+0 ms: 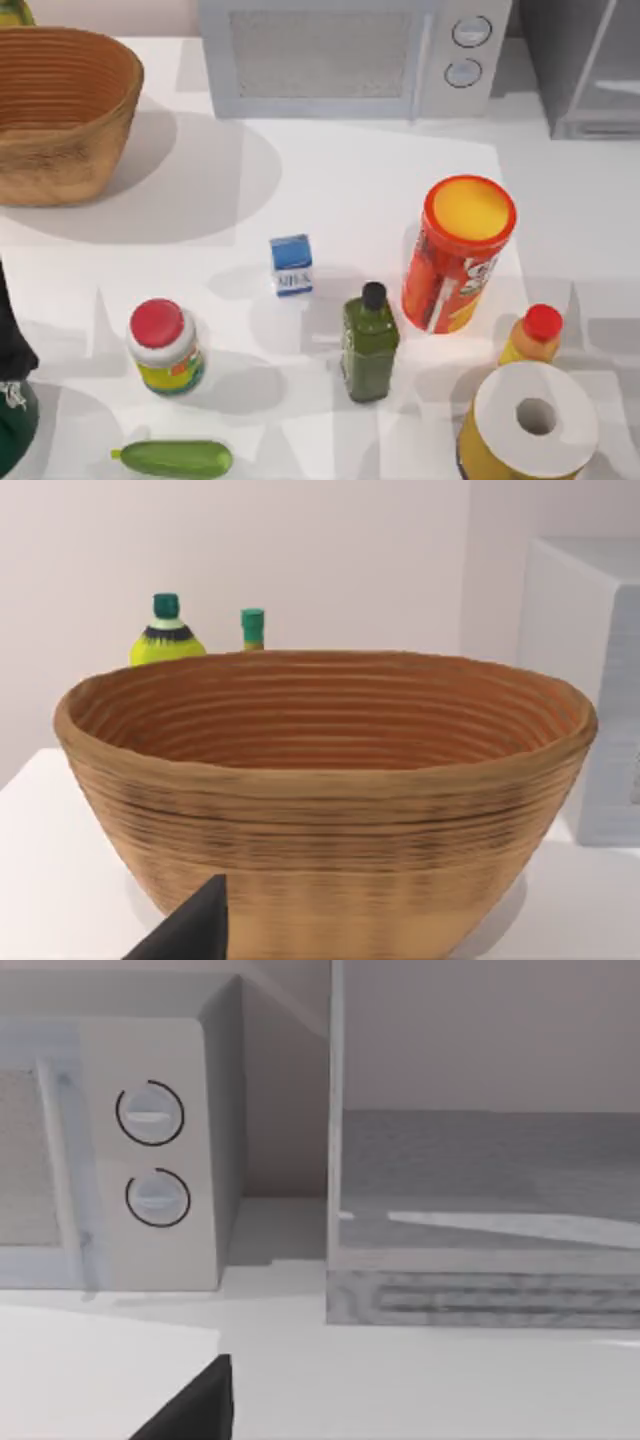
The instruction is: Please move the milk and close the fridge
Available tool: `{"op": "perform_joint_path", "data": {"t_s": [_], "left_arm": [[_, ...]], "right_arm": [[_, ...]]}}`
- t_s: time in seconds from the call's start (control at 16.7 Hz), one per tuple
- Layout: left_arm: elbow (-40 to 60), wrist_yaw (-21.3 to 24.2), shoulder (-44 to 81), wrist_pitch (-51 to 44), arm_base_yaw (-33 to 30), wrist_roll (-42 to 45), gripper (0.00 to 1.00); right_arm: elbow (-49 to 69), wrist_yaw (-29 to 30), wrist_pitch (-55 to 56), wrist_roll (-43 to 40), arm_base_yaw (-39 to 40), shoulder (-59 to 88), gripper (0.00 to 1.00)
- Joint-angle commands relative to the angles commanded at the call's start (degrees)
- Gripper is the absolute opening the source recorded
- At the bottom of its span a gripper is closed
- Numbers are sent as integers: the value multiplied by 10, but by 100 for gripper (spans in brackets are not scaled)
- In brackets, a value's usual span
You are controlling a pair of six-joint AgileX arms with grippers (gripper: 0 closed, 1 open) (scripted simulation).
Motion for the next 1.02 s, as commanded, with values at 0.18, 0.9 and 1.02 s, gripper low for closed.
{"op": "perform_joint_path", "data": {"t_s": [0.18,0.9,1.02], "left_arm": [[0,0,0,0,0,0,100],[0,0,0,0,0,0,100],[0,0,0,0,0,0,100]], "right_arm": [[6,71,58,1,67,53,100],[13,322,256,7,318,261,100],[13,325,258,7,320,263,100]]}}
